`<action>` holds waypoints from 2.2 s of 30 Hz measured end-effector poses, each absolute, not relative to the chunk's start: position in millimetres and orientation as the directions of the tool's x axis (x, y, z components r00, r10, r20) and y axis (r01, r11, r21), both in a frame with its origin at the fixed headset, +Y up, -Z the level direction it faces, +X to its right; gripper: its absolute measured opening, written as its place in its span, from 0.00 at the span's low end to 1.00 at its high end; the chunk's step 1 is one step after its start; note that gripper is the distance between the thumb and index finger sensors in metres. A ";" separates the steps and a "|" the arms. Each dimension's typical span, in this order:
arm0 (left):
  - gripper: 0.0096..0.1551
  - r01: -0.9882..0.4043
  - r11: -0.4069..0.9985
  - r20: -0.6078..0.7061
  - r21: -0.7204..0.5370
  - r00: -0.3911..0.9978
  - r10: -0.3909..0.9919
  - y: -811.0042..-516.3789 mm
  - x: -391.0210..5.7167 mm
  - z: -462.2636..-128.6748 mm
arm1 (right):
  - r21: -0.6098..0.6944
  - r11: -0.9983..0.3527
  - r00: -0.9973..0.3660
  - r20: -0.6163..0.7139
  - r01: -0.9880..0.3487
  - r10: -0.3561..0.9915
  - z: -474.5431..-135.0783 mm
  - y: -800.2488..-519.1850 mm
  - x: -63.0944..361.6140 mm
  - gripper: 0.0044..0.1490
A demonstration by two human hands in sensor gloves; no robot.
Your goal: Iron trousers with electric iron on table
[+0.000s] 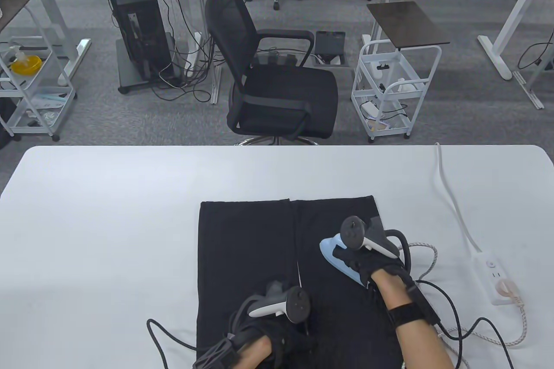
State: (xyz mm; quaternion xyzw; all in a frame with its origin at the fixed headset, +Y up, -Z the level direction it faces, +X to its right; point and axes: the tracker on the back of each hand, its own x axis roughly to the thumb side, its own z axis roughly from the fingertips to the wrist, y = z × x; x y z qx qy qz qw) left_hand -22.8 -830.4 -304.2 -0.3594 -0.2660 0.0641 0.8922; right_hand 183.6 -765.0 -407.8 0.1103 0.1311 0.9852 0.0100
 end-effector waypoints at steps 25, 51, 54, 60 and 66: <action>0.68 0.093 0.719 0.431 -0.689 0.850 0.304 -830.8 -22.3 -305.8 | 0.193 -0.981 -0.992 0.113 -0.034 0.057 -421.0 -764.0 185.3 0.36; 0.69 0.083 0.702 0.413 -0.707 0.854 0.315 -831.6 -22.3 -306.5 | 0.248 -0.968 -0.993 0.106 -0.020 0.048 -443.4 -762.0 176.5 0.36; 0.69 0.080 0.700 0.409 -0.710 0.855 0.318 -831.9 -22.8 -306.6 | 0.250 -0.968 -0.982 0.184 0.004 0.044 -408.8 -762.0 175.7 0.36; 0.69 0.076 0.695 0.404 -0.715 0.856 0.322 -832.2 -23.9 -307.0 | 0.250 -0.968 -0.962 0.271 0.023 0.047 -346.2 -762.0 182.4 0.36; 0.69 0.078 0.695 0.405 -0.715 0.856 0.321 -832.2 -24.4 -307.7 | 0.242 -0.969 -0.943 0.331 0.040 0.043 -311.8 -762.1 185.6 0.36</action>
